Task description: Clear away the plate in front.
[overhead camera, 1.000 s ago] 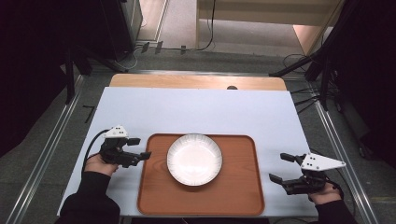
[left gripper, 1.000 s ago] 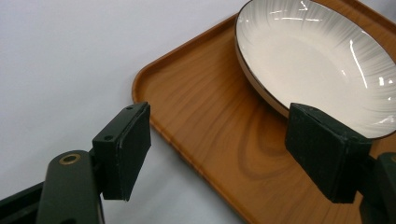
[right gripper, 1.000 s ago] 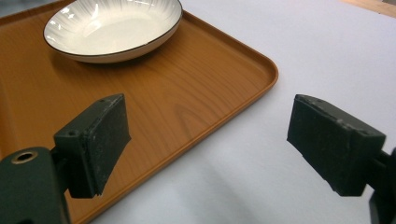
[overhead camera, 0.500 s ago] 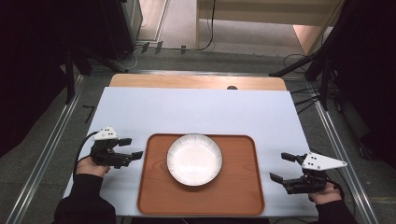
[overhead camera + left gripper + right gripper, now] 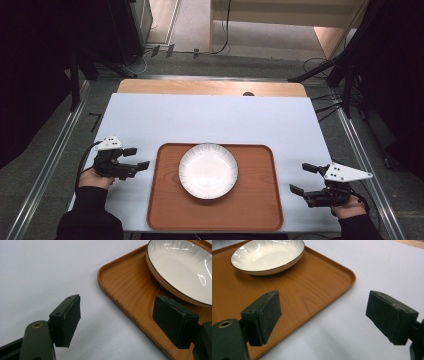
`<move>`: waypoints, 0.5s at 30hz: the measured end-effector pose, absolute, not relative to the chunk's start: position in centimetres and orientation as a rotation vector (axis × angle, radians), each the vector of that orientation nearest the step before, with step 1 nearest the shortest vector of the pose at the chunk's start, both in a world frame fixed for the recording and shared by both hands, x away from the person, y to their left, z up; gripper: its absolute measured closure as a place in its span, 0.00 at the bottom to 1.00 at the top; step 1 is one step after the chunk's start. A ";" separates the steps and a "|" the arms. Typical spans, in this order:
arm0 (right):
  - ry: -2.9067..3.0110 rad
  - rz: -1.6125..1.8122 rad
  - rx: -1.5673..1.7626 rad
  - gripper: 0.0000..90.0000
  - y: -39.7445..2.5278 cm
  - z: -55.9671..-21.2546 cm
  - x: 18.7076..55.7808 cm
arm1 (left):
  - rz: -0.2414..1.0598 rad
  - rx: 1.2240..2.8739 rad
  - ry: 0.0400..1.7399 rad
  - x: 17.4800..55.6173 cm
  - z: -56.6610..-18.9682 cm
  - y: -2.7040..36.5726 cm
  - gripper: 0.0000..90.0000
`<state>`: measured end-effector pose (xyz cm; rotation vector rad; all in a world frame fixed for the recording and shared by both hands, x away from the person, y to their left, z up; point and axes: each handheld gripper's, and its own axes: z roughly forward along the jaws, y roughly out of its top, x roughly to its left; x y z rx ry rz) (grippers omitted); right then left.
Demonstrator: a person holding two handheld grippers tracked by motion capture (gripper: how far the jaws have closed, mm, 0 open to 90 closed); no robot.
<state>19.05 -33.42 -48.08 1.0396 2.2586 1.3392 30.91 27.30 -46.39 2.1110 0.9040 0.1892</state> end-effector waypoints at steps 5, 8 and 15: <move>2.259 1.349 1.042 0.15 -33.4 -48.1 19.0 | 0.189 2.115 0.906 30.9 -46.4 27.2 0.26; 2.259 1.344 1.042 0.15 -33.4 -48.1 19.1 | 0.186 2.109 0.907 30.9 -46.4 27.2 0.26; 2.261 1.341 1.043 0.15 -33.4 -48.1 19.0 | 0.187 2.106 0.911 30.9 -46.4 27.3 0.26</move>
